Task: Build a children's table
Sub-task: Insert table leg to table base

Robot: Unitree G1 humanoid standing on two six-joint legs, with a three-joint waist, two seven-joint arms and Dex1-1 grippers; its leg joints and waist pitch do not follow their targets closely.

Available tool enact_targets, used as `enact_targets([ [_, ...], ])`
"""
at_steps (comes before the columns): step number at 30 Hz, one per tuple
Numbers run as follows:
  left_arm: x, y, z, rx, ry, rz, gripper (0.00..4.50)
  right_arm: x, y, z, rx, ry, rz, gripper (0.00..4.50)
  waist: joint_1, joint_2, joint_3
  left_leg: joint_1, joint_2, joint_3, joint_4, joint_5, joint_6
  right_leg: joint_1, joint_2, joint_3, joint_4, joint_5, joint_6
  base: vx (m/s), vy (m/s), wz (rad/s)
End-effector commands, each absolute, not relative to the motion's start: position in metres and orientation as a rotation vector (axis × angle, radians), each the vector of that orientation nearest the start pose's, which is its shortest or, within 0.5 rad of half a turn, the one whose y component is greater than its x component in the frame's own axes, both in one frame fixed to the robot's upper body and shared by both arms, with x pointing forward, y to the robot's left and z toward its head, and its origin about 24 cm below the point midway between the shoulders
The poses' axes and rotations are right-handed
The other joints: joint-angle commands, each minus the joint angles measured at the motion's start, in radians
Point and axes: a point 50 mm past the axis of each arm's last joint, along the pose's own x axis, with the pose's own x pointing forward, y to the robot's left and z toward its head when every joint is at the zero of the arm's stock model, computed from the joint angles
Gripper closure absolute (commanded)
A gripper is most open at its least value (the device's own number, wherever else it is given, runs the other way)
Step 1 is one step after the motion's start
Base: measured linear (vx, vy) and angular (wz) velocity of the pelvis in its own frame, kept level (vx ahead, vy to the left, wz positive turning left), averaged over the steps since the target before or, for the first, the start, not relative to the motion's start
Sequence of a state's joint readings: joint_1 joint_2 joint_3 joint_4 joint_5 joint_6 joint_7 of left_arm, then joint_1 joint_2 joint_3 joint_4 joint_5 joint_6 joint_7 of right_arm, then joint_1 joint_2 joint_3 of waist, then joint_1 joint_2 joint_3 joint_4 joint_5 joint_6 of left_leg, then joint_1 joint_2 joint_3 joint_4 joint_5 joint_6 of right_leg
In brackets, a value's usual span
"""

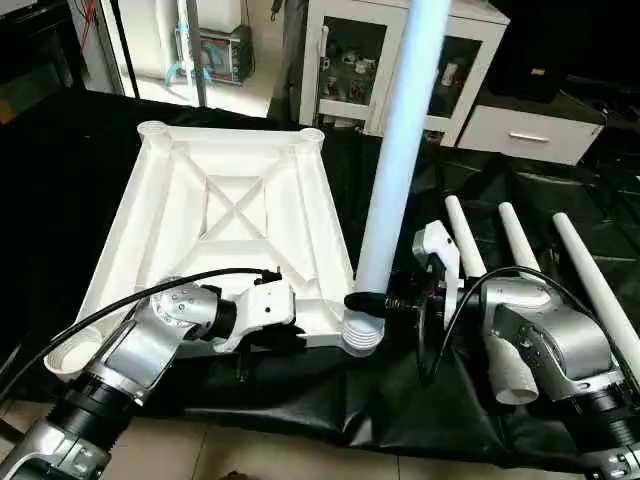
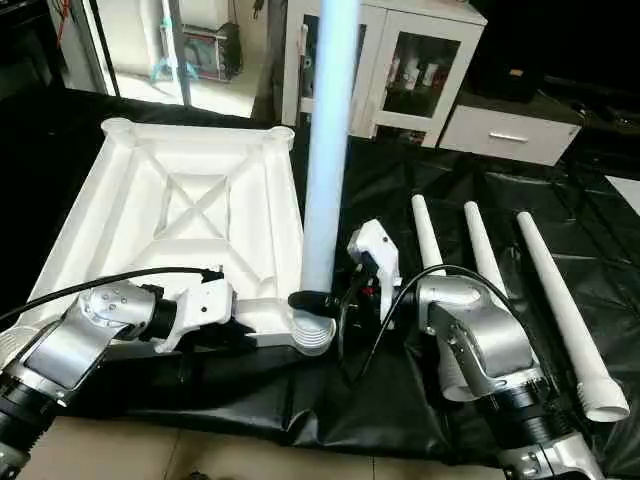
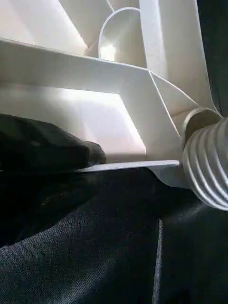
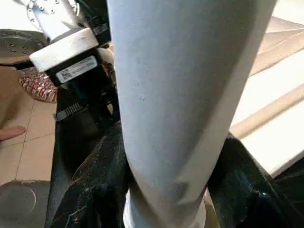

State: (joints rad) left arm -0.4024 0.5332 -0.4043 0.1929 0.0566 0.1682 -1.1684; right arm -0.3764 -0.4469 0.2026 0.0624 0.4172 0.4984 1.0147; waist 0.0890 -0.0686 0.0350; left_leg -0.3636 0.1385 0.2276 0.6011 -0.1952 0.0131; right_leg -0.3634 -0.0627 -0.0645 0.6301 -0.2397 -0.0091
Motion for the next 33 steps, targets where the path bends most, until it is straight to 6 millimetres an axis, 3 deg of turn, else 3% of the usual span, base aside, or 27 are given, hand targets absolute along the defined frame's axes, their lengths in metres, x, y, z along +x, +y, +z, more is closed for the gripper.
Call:
enact_targets([
  [1, 0.265, 0.140, 0.030, 0.590, 0.562, -1.411, 4.43, 0.283, -0.136, 0.083, -0.012, 0.339, 1.206, 2.64, -0.003, 0.002, -0.026, 0.034, 0.122, -0.079, -0.093, -0.359, -0.101, -0.008, -0.132, 0.075, -0.102, -0.344, -0.163, 0.000, 0.000, 0.00],
  [12, 0.264, 0.131, 0.035, 0.586, 0.537, -1.472, 4.43, 0.287, -0.138, 0.080, -0.018, 0.329, 1.161, 2.64, -0.001, 0.005, -0.027, 0.033, 0.122, -0.077, -0.093, -0.343, -0.095, -0.008, -0.132, 0.077, -0.101, -0.315, -0.171, 0.000, 0.000, 0.00],
  [33, 0.265, 0.133, 0.034, 0.590, 0.546, -1.458, 4.43, 0.283, -0.130, 0.059, -0.024, 0.366, 1.126, 2.64, -0.006, 0.001, -0.020, 0.036, 0.124, -0.084, -0.097, -0.411, -0.109, -0.018, -0.138, 0.079, -0.112, -0.422, -0.145, 0.000, 0.000, 0.00],
])
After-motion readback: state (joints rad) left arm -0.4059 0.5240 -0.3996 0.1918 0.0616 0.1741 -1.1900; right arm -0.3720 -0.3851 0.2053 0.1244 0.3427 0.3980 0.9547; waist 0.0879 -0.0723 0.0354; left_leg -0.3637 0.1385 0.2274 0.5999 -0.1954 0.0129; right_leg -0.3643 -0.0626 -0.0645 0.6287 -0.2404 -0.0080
